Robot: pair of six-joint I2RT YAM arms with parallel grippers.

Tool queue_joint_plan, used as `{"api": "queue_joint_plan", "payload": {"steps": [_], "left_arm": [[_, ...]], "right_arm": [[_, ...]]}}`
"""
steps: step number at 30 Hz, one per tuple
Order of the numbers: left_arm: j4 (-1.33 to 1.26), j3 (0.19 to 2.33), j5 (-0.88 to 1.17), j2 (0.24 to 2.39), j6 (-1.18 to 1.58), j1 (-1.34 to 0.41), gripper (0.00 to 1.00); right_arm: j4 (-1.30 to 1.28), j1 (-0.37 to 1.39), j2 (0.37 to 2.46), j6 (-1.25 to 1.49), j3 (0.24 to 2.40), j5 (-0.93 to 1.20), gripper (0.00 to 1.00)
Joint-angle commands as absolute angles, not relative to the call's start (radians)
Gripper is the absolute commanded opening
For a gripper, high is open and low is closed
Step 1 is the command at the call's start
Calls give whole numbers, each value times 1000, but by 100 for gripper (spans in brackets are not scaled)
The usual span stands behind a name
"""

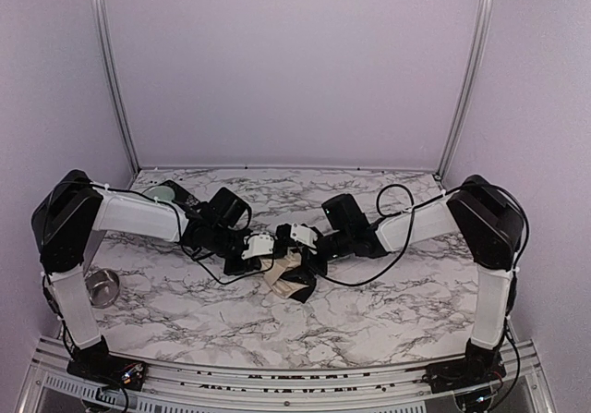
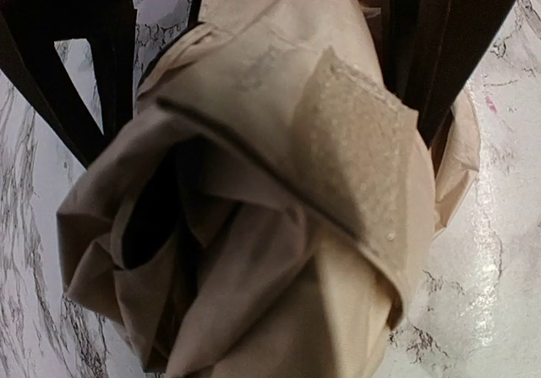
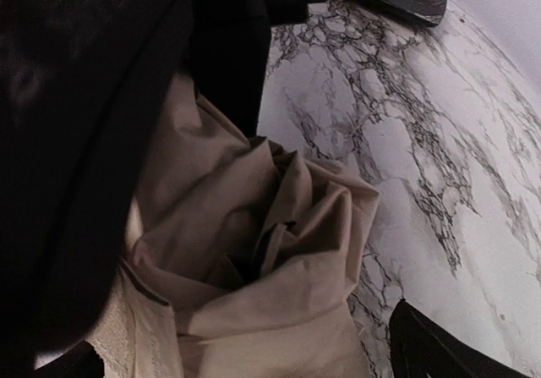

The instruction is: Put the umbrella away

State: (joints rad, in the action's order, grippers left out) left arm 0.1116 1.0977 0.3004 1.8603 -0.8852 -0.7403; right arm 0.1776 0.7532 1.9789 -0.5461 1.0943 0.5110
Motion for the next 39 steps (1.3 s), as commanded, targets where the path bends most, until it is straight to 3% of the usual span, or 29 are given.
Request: {"api": "queue_joint_plan", "payload": {"steps": [1,9,20,26,32,39], "left_arm": [[213,1094,322,1898,-888,-731,0],[214,1092,331,1896,-895,-727,0],[206,1086,351,1897,-916,-721,0],[212,1091,353,1900,-920,-721,0],[212,1091,355,1901,-919,-721,0],[207,1087,364,1900,-921,-716,0]], "right_arm": [[-18,749,2069,-623,1173,607,100],[5,749,2120,-576,1159,497,91],[258,673,1861,-461,927,712,97],[355,686,1924,-420,968,689,100],[280,721,2035,-493,1066,628,100],[235,732,2145,-482,1127,635,88]]}}
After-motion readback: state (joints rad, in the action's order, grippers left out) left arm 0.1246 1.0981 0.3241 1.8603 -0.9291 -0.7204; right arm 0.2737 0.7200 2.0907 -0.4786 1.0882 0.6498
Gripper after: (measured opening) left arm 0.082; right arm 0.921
